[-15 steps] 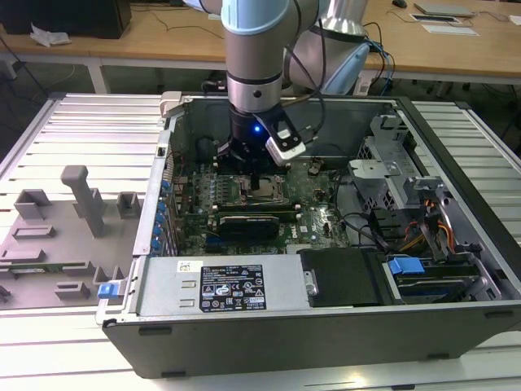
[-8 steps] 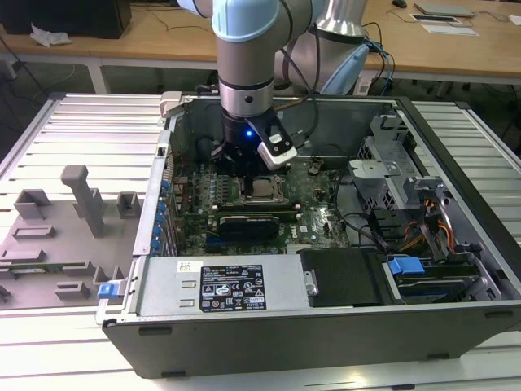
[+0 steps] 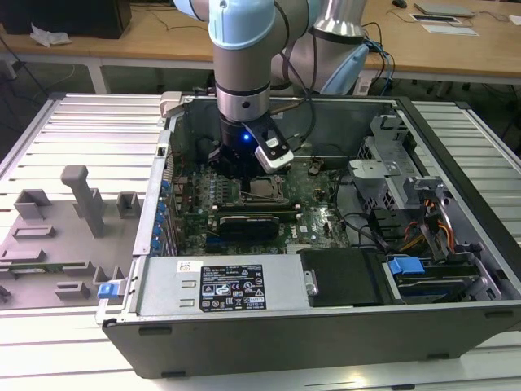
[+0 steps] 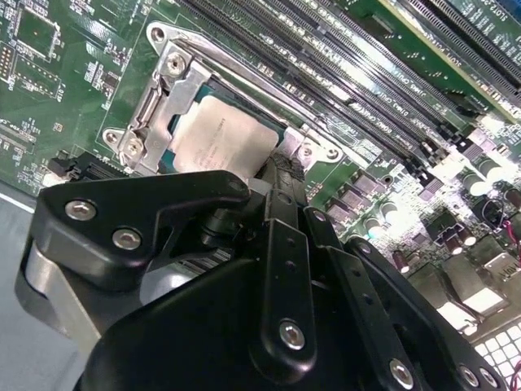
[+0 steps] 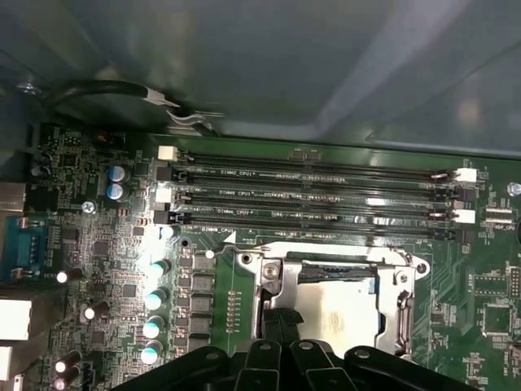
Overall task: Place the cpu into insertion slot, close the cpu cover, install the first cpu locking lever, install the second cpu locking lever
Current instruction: 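Close the cpu cover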
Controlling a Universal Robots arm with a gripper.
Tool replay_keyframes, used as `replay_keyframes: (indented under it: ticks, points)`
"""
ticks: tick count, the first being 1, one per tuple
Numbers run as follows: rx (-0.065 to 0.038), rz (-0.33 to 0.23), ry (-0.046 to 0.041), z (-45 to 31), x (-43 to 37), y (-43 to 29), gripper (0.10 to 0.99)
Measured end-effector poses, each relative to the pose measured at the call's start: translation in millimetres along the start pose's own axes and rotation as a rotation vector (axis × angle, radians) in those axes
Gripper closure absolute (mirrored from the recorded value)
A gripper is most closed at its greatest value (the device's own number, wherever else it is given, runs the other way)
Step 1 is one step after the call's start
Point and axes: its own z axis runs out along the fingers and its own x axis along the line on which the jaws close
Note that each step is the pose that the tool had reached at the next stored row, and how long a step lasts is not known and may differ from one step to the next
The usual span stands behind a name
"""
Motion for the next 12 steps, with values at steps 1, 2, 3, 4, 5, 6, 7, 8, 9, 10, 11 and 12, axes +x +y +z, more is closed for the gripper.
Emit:
replay_keyframes:
  ticks: [1,2,3,4,5,6,7,8,9,10,11,12]
  points:
    - [0.000,0.000,-0.0001,0.1,-0.1,0.0,0.980]
    - [0.000,0.000,-0.0001,0.1,-0.1,0.0,0.980]
    - [0.000,0.000,-0.0002,0.1,-0.1,0.0,0.980]
    - [0.000,0.000,-0.0004,-0.3,-0.2,0.1,0.980]
    - [-0.001,0.000,-0.0010,-1.3,-0.3,0.2,0.980]
    - [0.000,0.000,-0.0003,-5.7,-0.5,0.4,0.980]
    - [-0.001,0.000,-0.0004,-7.1,-0.5,0.5,0.980]
    - [-0.004,-0.001,-0.0005,-7.4,-0.6,0.4,0.980]
    - [-0.012,0.000,-0.0012,-7.4,-0.6,0.4,0.980]
    - [-0.031,0.001,-0.0025,-7.4,-0.5,0.2,0.980]
    - [-0.052,0.002,-0.0038,-7.4,-0.5,-0.3,0.980]
    - [-0.061,0.002,-0.0044,-7.1,-0.4,-0.9,0.980]
